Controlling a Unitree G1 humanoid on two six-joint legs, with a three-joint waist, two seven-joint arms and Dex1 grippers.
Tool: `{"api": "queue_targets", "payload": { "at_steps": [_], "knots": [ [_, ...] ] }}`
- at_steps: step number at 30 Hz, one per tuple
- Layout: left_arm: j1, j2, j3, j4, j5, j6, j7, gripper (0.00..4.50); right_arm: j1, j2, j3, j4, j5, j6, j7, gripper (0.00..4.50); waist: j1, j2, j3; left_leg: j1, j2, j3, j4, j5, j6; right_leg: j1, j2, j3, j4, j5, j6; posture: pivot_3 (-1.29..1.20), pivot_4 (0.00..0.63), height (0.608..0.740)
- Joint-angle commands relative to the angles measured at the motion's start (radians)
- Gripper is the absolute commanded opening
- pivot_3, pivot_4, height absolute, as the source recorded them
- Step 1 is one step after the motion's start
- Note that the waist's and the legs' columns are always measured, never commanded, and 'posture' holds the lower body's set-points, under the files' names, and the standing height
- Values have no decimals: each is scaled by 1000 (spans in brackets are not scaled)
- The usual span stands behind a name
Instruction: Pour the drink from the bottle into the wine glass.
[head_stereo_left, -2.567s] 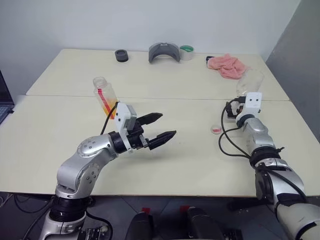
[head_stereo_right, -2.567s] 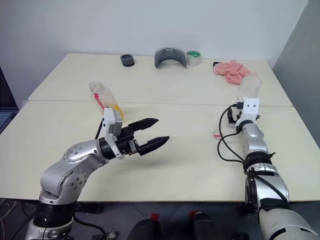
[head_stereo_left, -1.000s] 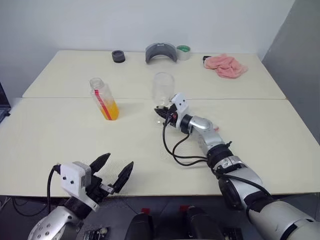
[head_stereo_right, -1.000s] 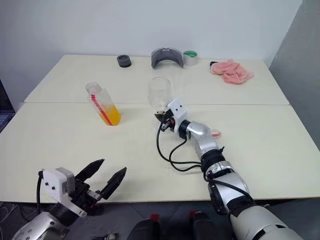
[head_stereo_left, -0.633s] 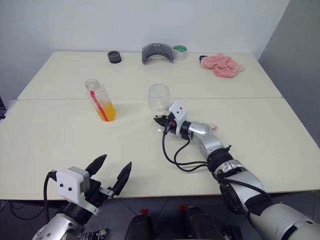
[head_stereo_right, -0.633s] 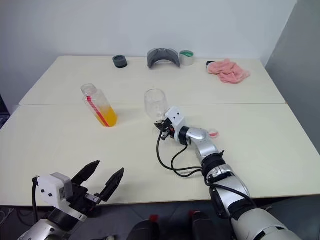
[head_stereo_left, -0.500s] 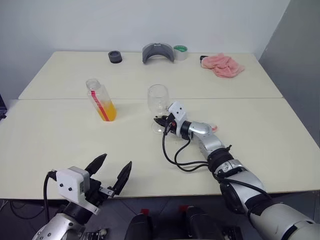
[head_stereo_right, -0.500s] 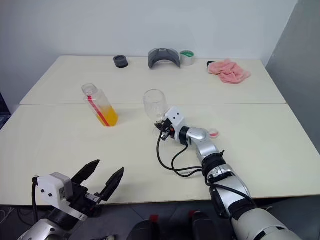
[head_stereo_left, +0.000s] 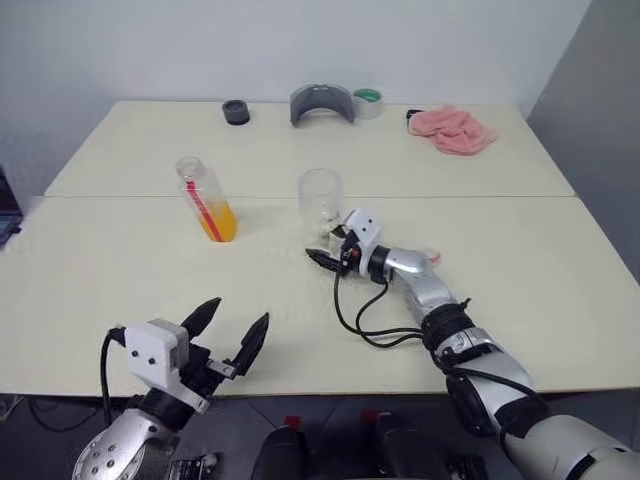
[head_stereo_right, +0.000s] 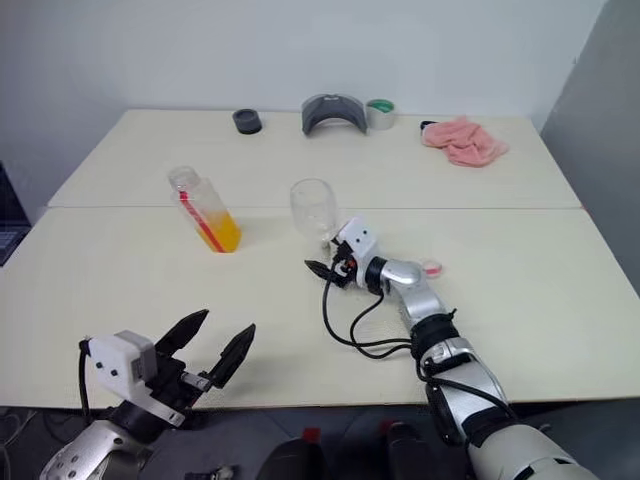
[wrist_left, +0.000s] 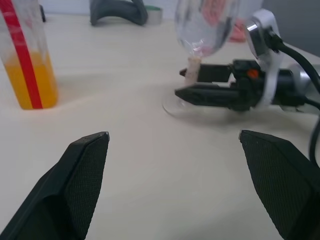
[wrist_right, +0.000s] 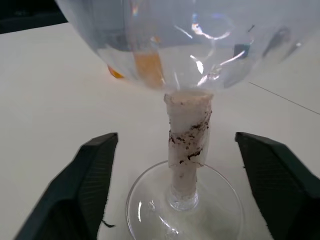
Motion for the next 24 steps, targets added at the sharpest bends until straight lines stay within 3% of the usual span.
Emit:
{"api": "queue_targets", "payload": {
  "at_steps": [1,14,24],
  "knots": [
    [-47,-9,21,-3,-43,33,52,4500,73,-52,-6,-180,44,86,56,4486,4,-4,-2,0,0,0,0,0,0,0,0,0,0,0,0,0,150,740],
    [-210,-6,94,185,0,16,128,4500,354,-354,-72,-1055,317,599,114,4486,14,-4,-2,2,-1,1,0,0,0,1,1,1,0,0,0,0,150,740],
    [-401,22,107,405,89,-20,126,4500,393,-557,-187,-1322,522,811,94,4486,20,-5,-3,2,-2,1,1,0,0,2,3,1,-1,0,1,0,150,740]
  ]
}}
